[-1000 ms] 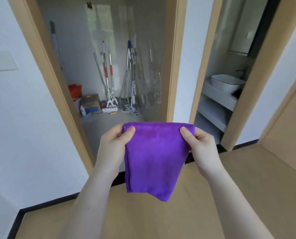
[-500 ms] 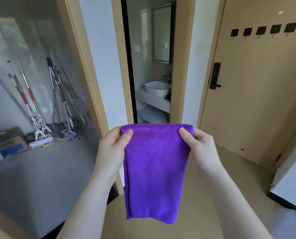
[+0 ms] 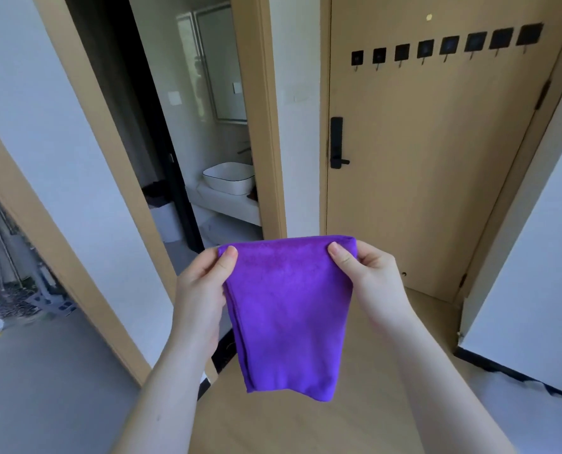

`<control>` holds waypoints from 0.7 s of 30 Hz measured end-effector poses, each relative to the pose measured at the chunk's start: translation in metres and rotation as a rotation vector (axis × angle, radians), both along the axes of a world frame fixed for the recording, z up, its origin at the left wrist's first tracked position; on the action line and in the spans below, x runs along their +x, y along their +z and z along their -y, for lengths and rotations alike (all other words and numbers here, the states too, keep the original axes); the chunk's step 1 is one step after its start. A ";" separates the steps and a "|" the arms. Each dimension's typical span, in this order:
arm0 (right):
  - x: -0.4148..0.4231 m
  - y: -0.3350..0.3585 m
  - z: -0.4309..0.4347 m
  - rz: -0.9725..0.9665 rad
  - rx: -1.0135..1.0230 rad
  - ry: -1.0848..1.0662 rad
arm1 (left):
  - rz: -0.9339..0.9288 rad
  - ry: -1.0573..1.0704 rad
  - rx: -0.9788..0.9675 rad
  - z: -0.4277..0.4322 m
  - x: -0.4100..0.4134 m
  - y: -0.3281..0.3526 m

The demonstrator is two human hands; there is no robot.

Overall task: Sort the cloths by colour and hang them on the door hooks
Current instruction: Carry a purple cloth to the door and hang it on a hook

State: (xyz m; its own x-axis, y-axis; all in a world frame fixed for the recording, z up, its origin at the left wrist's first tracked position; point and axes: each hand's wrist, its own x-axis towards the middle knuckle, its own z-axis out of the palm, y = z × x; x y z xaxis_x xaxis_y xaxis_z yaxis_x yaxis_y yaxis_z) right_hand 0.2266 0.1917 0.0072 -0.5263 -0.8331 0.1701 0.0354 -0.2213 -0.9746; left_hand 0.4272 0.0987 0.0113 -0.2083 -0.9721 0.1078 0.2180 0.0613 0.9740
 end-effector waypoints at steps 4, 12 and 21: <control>-0.031 -0.005 0.021 0.015 0.019 -0.046 | -0.002 -0.055 0.025 0.033 -0.041 -0.006; -0.091 -0.018 0.066 -0.009 0.036 -0.180 | 0.024 -0.188 -0.010 0.109 -0.109 -0.021; -0.137 -0.010 0.129 -0.038 0.031 -0.296 | 0.025 -0.295 -0.027 0.198 -0.174 -0.011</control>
State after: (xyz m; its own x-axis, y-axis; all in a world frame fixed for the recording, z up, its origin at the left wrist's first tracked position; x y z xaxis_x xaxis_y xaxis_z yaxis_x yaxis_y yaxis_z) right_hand 0.0894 0.0622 -0.0032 -0.7411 -0.6492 0.1712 -0.0629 -0.1868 -0.9804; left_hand 0.2536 -0.0989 0.0007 -0.4842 -0.8661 0.1240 0.2061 0.0249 0.9782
